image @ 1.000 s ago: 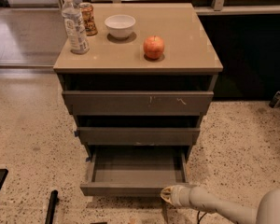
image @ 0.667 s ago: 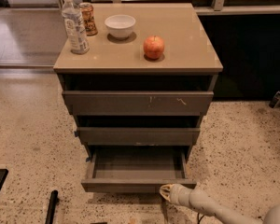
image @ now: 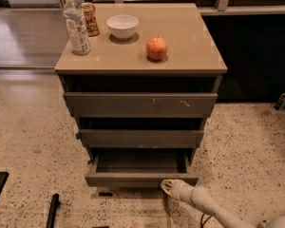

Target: Close bottom drawer

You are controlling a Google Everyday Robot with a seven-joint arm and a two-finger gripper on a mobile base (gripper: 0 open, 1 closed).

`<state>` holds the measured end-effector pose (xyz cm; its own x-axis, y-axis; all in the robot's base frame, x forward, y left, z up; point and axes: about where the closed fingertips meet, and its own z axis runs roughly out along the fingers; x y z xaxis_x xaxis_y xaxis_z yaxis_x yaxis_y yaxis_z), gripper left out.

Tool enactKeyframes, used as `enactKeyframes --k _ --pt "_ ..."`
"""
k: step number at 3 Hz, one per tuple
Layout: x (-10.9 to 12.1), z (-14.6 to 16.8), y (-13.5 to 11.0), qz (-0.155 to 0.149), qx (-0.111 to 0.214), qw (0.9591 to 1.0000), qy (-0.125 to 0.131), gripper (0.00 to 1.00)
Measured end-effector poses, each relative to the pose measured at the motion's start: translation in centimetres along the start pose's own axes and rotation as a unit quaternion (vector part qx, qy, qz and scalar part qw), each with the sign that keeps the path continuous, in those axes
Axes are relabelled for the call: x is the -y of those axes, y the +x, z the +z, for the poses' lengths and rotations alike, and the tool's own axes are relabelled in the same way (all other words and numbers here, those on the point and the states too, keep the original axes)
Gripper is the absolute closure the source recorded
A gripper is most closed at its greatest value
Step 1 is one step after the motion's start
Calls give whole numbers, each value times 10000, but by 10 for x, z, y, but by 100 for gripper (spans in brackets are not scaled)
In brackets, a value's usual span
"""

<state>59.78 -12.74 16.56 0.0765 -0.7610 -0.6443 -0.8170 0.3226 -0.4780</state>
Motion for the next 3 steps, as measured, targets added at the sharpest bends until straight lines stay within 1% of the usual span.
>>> enactKeyframes --k 1,2,3 --pt "34 23 -4 -93 6 9999 66 100" --pt "56 38 -9 -162 10 9998 67 100" --pt "83 56 -15 -234 -25 9997 52 100"
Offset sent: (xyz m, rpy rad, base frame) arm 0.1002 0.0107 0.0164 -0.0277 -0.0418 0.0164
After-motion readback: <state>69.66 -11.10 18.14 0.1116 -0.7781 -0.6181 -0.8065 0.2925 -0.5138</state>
